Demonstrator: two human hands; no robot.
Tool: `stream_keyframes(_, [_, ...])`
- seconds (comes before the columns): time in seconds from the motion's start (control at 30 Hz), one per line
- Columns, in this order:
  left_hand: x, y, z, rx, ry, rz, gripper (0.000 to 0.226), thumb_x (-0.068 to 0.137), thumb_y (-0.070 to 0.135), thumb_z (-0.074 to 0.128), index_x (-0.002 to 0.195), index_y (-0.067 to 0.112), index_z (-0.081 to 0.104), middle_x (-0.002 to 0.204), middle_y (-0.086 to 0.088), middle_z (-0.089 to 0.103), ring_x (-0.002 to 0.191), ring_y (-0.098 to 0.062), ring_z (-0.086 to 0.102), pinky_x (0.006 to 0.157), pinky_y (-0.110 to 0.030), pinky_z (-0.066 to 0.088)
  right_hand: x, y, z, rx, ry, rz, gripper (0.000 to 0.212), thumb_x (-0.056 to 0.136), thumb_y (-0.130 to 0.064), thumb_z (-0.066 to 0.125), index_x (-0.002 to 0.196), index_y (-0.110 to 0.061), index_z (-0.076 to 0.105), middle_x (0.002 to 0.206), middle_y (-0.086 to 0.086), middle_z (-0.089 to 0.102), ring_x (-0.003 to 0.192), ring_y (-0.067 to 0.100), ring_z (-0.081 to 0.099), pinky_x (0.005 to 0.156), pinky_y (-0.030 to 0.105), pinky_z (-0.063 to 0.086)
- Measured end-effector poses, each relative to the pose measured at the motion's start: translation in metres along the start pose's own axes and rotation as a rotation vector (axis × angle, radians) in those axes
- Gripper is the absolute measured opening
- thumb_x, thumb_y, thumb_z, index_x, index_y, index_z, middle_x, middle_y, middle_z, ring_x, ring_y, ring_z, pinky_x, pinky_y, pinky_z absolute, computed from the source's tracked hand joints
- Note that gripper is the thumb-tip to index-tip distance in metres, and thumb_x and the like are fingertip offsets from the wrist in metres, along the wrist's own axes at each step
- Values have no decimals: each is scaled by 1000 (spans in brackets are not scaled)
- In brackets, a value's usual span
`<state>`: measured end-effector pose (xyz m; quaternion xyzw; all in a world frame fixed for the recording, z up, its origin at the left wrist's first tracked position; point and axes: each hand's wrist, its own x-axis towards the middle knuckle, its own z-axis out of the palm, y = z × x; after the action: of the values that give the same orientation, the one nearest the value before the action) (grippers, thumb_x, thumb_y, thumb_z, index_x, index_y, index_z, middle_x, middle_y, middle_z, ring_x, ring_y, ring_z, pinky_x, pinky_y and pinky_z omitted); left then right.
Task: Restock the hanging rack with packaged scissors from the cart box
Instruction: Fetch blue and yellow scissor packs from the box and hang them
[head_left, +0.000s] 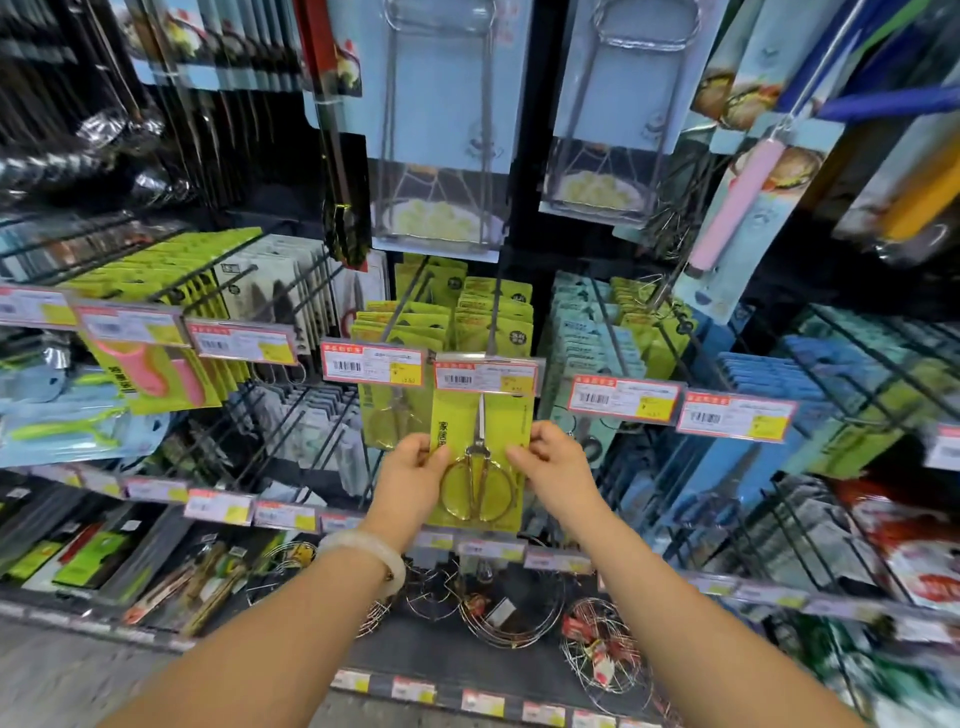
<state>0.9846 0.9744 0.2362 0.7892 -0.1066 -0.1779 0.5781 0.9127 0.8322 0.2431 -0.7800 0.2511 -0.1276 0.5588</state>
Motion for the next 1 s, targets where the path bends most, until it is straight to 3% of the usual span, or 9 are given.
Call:
stream_keyframes(0.07, [5,9,-2,-32,-3,18,8,96,20,52,88,19,55,79,-5,60,60,-11,47,45,-12,38,9,-3,0,18,26,-16,25,89,-13,59,101,7,49,75,22,45,72,17,43,64,30,36])
stream_keyframes(0.13, [8,12,-3,-27,-8,10,16,96,19,52,82,26,53,80,-2,60,62,-12,47,49,-13,41,12,-3,1,23,24,-5,25,90,-12,58,105,6,50,78,17,51,72,18,43,63,30,37])
stream_keyframes(0.3, [9,1,-3,-36,-32,-92,13,95,20,54,83,21,57,97,-19,67,78,-20,55,81,-45,54,10,10,9,-24,27,33,27,91,-15,57,103,8,49,75,11,45,67,17,38,64,29,34])
stream_keyframes(0.43, [17,0,1,-1,-25,-86,17,96,20,53,105,9,61,97,-9,63,84,-19,55,72,-31,47,18,12,10,-54,59,41,22,90,-17,58,98,2,50,73,20,50,72,18,44,68,29,37])
stream_keyframes(0.5, [21,1,5,60,-11,-74,35,96,22,52,126,4,53,110,-7,60,97,-18,55,82,-28,43,21,12,10,-126,58,40,17,91,-18,57,101,-5,51,74,9,53,76,20,49,70,29,41])
stream_keyframes(0.63, [27,-6,16,149,-33,-174,57,96,24,54,144,6,30,136,-14,50,117,-28,53,89,-33,41,22,19,7,-197,17,158,44,92,-24,56,132,-9,42,123,10,58,114,25,56,97,36,46])
stream_keyframes(0.7, [28,-12,25,305,-68,-203,59,94,23,56,143,5,28,128,-18,53,107,-32,57,82,-37,46,19,28,2,-204,-8,234,53,93,-24,55,140,-9,34,131,5,52,122,24,50,97,30,40])
stream_keyframes(0.8, [22,-18,47,679,-208,-157,64,92,28,58,143,6,27,139,-19,43,126,-36,46,100,-43,42,8,40,-13,-350,-71,259,56,94,-26,53,142,-9,31,127,0,53,119,25,49,94,31,39])
stream_keyframes(1.0, [-19,2,125,1185,-439,271,70,90,31,55,148,15,20,150,-12,25,140,-33,25,112,-44,25,-31,80,-67,-869,-70,155,54,89,-25,58,136,-8,37,134,17,44,126,33,40,103,36,36])
